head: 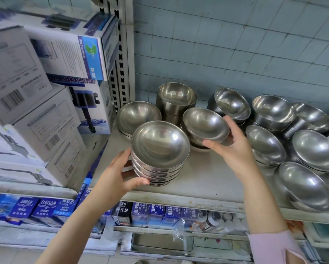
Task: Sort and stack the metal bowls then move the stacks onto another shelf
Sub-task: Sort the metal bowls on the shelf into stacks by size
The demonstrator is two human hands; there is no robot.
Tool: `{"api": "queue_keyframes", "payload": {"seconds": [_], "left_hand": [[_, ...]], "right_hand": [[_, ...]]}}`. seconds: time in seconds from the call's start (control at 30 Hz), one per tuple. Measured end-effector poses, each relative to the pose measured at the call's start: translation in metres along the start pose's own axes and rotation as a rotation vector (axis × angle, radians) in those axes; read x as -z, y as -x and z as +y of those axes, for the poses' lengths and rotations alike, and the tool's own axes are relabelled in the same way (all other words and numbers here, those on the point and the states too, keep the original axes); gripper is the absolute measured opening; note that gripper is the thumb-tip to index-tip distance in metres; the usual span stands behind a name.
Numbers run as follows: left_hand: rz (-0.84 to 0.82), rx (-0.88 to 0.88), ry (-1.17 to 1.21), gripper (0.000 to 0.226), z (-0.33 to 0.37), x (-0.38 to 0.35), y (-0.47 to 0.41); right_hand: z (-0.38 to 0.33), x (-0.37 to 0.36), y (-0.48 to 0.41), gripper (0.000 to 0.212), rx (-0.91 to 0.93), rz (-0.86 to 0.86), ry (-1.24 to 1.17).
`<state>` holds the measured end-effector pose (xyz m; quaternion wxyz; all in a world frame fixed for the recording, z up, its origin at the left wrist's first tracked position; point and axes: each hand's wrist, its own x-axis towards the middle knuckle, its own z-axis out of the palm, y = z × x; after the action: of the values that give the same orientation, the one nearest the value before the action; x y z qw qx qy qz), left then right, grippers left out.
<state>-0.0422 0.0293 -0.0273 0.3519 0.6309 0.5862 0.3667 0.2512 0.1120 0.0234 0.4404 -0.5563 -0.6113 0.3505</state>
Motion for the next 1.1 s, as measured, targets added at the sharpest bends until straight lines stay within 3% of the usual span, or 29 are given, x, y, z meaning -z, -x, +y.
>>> {"api": "queue_keyframes", "payload": {"seconds": [0.13,0.3,0.63,0.8,0.97,1.1], "left_hand": [[0.007,-0.015,0.005,0.093,-0.001,0.0,0.001],[0.022,-0.039,0.031,0.094,-0.002,0.001,0.001],[0.043,-0.078,-0.005,0.103,-0.008,0.0,0.0],[0.092,-0.073,0.009,0.103,-0.004,-0.002,0.004],[0.194,-0.051,-0.082,0.095,-0.005,-0.001,0.012],[0.277,0.056,-0.167,0.108,-0.009,0.003,0.024]], "right_hand": [[-0.035,0.0,0.011,0.118,0.102,-0.017,-0.144],[-0.057,-0.031,0.034,0.12,0.167,-0.184,-0.137],[-0.053,-0.052,0.05,0.125,0.116,-0.31,-0.02],[-0.047,-0.055,0.047,0.114,0.094,-0.365,-0.132],[-0.04,-0.05,0.029,0.124,0.082,-0.492,-0.211],[-0.041,-0.043,-0.006,0.118,-0.094,-0.489,-0.357]]}}
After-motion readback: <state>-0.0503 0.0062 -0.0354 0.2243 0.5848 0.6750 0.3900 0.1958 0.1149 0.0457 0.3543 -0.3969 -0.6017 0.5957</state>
